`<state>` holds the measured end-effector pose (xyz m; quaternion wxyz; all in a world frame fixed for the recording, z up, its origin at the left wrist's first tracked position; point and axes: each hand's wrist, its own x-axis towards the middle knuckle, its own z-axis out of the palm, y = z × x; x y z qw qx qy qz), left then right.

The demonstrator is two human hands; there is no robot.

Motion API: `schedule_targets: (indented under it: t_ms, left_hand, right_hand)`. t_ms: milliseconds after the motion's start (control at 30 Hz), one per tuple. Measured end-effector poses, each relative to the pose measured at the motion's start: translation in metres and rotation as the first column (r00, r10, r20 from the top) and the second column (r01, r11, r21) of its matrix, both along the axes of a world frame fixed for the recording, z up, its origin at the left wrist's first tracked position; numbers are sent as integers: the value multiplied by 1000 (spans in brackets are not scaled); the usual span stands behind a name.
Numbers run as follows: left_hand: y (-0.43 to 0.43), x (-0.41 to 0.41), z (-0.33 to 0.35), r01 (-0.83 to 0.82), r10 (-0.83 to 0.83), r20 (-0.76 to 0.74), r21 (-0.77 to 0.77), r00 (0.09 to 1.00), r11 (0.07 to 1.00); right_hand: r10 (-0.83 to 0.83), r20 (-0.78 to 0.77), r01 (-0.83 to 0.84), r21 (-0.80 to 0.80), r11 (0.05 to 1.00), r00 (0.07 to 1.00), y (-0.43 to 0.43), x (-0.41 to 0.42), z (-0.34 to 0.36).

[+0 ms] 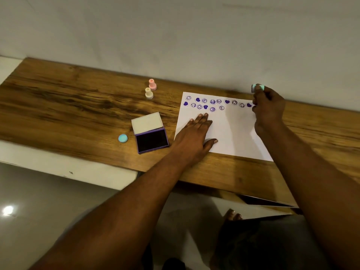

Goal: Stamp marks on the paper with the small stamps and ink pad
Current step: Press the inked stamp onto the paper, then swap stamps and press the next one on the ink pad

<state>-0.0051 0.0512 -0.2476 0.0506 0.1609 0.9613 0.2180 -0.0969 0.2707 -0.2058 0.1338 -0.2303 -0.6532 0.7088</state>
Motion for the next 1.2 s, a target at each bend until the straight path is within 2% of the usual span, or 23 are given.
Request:
schedule_targets:
  t_ms: [367, 500, 767, 833, 967, 1067, 1200]
  left_hand:
    - [-2, 4, 13, -22, 22, -1, 40, 1000, 999]
    - [-16, 5, 25, -50, 55, -72, 59, 996, 997]
    - [-99, 22, 53, -241, 263, -153, 153, 953, 959]
    - [-126, 29, 58, -286, 311, -159, 160, 937, 945]
    - [-174, 45, 60, -373, 383, -116, 98, 916, 923]
    - [-200, 58, 55, -415, 416, -43, 32, 908, 909]
    - [-218, 66, 45, -447, 447, 2, -1, 895, 895]
  right_hand:
    - [101, -12, -99, 103, 990, 995, -17, 5, 14]
    - [153, -3, -150, 176, 973, 988, -30, 6, 19]
    - [384, -51, -353, 295, 888, 922, -95, 14, 36]
    - [479, -22, -445, 335, 831, 878, -117, 19, 39]
    - [663, 57, -597, 497, 629, 746, -166, 35, 43]
    - [753, 99, -653, 580, 488, 651, -199, 48, 43]
    - [826, 204, -643, 731, 229, 526, -238, 62, 39]
